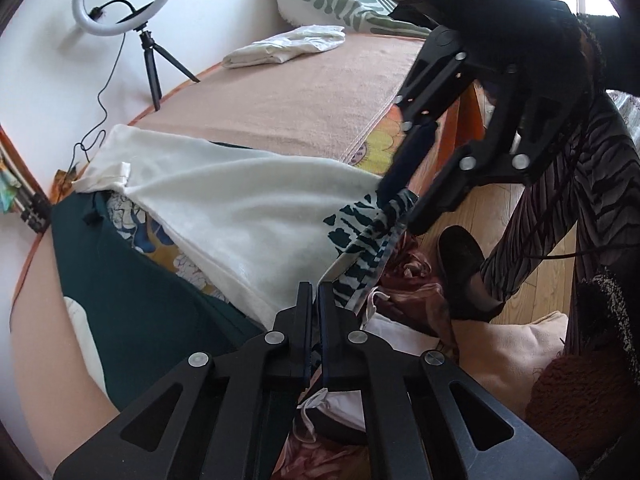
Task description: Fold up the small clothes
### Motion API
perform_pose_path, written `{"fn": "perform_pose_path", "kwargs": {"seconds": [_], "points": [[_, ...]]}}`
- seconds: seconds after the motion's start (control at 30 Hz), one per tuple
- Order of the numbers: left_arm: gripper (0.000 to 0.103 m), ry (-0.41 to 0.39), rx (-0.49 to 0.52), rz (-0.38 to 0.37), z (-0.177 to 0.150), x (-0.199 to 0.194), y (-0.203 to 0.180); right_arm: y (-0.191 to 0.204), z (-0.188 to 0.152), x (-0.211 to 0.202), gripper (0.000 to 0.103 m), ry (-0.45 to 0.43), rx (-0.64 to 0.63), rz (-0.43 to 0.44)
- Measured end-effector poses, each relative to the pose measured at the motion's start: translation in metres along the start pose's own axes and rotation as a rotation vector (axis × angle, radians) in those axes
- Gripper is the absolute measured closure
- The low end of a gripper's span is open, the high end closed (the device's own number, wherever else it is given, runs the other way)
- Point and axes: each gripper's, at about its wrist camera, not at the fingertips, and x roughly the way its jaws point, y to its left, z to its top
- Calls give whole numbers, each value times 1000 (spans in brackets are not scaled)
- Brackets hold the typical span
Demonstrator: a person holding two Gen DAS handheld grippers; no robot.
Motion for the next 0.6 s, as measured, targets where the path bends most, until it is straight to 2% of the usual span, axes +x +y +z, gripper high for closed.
{"fn": "perform_pose_path", "kwargs": {"seconds": [0.23, 0.3, 0.53, 0.6], "points": [[101, -8, -3, 4, -1, -1, 1, 14, -11, 9, 86, 48, -62, -67], [101, -10, 4, 10, -2, -1, 0, 20, -14, 15, 89, 64, -99, -125], [102, -8, -17, 16, -5, -3, 5, 9, -28, 4, 86, 6, -65, -218], [102, -5, -37, 18, -6, -3, 9, 9, -28, 6, 86, 1, -69, -219]]}}
